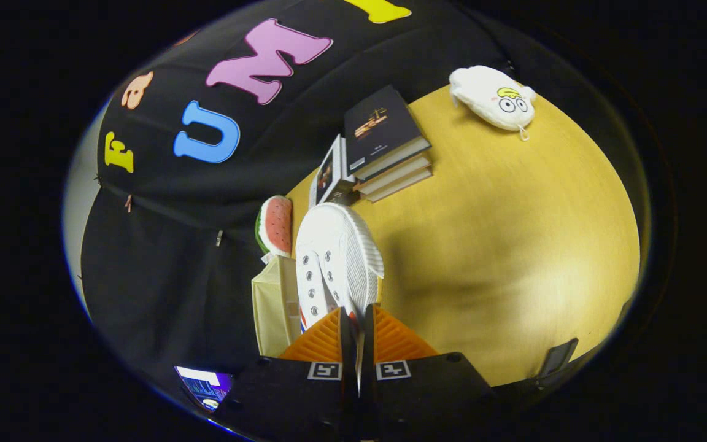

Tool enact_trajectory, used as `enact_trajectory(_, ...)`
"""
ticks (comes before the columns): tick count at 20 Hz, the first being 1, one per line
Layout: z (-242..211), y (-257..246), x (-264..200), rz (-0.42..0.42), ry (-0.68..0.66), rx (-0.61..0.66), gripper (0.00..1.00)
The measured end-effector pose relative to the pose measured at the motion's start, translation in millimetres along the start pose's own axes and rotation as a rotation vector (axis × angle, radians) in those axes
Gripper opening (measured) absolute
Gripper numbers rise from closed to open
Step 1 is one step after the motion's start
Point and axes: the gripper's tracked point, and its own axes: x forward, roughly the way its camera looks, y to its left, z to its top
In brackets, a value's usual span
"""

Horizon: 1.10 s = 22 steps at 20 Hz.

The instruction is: Open the storage box then place both shoes into the box .Put the left shoe in first, then the right shoe, with the right side of both shoes facing outward in a uniform manner.

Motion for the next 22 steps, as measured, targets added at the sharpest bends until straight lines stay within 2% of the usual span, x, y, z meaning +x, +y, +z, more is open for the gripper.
enact_trajectory(5,-28.2,92.1,39.5,0.079,0.014,-0.015,0.06)
enact_trajectory(9,-50.4,130.8,79.8,0.071,0.013,-0.053,0.05)
enact_trajectory(15,-79.4,143.4,136.0,-0.014,0.0,-0.131,0.06)
enact_trajectory(22,-101.6,129.5,165.5,-0.099,-0.017,-0.185,0.05)
